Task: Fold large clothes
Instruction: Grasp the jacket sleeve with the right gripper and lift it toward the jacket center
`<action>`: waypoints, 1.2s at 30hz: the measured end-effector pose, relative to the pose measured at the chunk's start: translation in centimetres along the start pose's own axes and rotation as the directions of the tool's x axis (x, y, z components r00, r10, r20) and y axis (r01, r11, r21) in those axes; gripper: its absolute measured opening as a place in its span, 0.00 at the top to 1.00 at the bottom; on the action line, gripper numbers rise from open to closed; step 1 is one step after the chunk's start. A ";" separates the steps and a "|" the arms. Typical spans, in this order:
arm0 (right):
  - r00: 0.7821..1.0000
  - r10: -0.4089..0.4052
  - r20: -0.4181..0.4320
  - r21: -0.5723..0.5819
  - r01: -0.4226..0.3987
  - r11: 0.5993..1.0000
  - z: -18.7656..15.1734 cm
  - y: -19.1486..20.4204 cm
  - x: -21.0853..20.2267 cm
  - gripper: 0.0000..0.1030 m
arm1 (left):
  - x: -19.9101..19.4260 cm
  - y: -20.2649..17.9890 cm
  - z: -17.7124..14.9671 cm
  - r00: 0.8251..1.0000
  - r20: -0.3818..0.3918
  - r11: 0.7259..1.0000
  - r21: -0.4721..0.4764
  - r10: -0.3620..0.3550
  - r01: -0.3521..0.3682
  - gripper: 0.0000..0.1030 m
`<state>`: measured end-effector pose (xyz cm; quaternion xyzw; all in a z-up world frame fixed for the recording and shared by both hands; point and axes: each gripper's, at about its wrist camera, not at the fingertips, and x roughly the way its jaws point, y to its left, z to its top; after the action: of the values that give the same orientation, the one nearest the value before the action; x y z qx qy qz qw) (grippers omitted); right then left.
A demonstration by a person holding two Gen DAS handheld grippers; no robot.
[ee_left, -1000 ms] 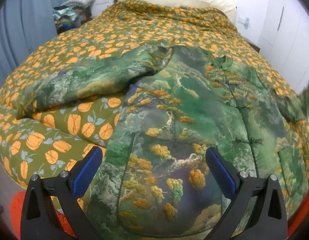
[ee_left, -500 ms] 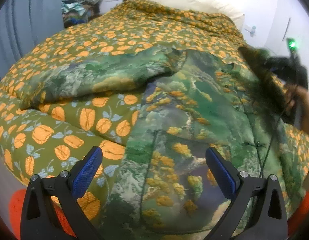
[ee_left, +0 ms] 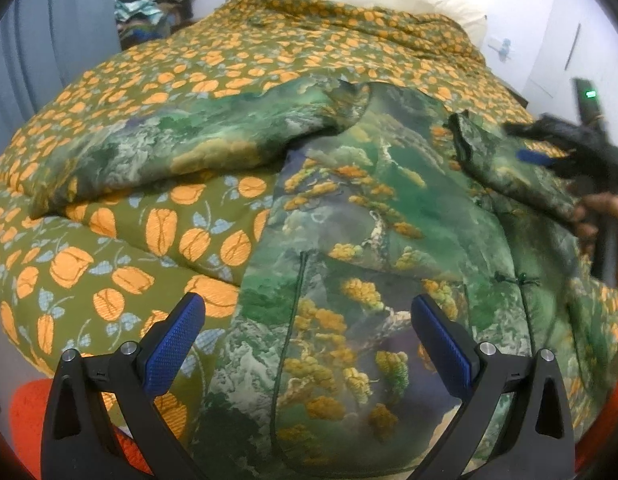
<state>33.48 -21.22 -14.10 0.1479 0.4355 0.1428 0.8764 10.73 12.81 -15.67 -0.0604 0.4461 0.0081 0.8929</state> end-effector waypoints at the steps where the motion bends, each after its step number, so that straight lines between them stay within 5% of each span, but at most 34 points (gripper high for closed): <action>1: 0.999 -0.023 0.025 -0.018 0.023 1.000 0.2 -0.2 -1.8 0.20 | 0.0 -0.1 0.0 1.000 0.001 1.000 0.001 -0.003 0.003 0.01; 6: 0.964 -0.259 0.058 -0.097 0.264 0.960 1.5 -3.3 -4.3 0.17 | 0.1 -0.3 0.0 1.000 -0.003 1.000 0.000 -0.024 0.024 0.00; 9: 0.938 -0.346 -0.002 -0.098 0.345 0.934 1.7 -6.5 -2.2 0.17 | 0.1 -0.6 0.0 1.000 -0.003 1.000 0.013 -0.011 0.011 0.01; 13: 0.915 -0.357 -0.188 -0.139 0.335 0.932 -0.8 -8.7 3.1 0.16 | 0.2 -0.4 -0.2 1.000 -0.005 1.000 0.015 0.011 -0.011 0.01; 21: 0.945 -0.320 -0.067 -0.183 0.303 0.935 1.9 -4.8 -0.3 0.18 | 0.4 -0.3 -0.2 1.000 -0.013 1.000 -0.010 -0.004 0.003 0.01; 25: 0.950 -0.288 -0.121 -0.223 0.257 0.940 4.6 -1.6 3.8 0.18 | 0.4 -0.8 -0.5 1.000 -0.012 1.000 0.017 0.011 -0.011 0.01; 30: 0.913 -0.332 -0.237 -0.182 0.294 0.938 3.6 -2.5 10.2 0.17 | 0.2 -0.7 -0.9 0.999 -0.010 0.998 0.047 0.044 -0.043 0.00; 36: 0.943 -0.291 -0.162 -0.159 0.266 0.951 3.2 -1.7 6.9 0.17 | 0.4 0.4 -0.5 0.999 -0.024 0.999 0.013 0.035 -0.035 0.00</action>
<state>40.29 -20.57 -17.90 0.0113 0.5202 0.0593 0.8519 10.59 13.11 -16.29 -0.0469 0.4577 0.0203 0.8876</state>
